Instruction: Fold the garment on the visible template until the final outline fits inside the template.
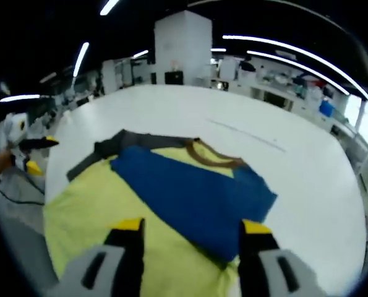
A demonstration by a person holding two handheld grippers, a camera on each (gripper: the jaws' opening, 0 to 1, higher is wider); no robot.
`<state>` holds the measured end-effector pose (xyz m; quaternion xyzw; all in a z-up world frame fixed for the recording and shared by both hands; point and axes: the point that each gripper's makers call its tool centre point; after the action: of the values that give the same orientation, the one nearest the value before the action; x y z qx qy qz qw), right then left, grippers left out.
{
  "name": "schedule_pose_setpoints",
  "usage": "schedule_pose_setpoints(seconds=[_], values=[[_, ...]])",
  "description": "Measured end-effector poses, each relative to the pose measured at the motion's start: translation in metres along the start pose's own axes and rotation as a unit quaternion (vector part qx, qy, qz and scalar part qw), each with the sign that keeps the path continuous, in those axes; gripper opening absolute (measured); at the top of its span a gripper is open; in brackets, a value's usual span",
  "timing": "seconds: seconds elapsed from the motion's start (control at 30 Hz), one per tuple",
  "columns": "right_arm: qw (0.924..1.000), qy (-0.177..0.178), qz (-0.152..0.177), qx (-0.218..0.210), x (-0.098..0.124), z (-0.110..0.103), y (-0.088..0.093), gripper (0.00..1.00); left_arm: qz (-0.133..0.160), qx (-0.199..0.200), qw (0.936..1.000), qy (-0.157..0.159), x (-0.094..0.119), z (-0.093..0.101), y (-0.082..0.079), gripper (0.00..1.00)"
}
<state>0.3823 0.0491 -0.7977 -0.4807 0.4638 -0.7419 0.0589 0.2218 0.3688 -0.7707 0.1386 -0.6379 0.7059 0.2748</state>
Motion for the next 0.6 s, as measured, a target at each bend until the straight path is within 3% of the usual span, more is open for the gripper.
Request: schedule_pose_setpoints(seconds=[0.13, 0.27, 0.53, 0.6], values=[[0.9998, 0.018, -0.008, 0.006, 0.004, 0.009, 0.016, 0.51, 0.002, -0.001, 0.9999, -0.014, -0.006, -0.005, 0.0, 0.65], [0.9989, 0.028, -0.034, 0.012, 0.005, 0.02, 0.039, 0.44, -0.011, 0.027, 0.9992, -0.027, -0.014, -0.01, 0.007, 0.53], [0.9962, 0.059, -0.056, 0.032, 0.001, 0.032, 0.056, 0.2, -0.04, 0.038, 0.998, -0.032, -0.034, -0.013, 0.018, 0.44], [0.9957, 0.066, -0.053, 0.038, 0.0, 0.034, 0.055, 0.17, -0.064, 0.019, 0.9971, -0.036, -0.038, -0.014, 0.023, 0.39]])
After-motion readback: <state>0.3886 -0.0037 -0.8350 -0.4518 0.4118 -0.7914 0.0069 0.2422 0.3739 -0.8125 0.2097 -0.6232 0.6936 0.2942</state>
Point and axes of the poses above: the point that each gripper's makers call its tool centre point, and the gripper's own axes: x roughly backward along the fingers, z roughly to its right, y roughly out of its underside, and after that the axes turned 8 degrees about x, right-handed
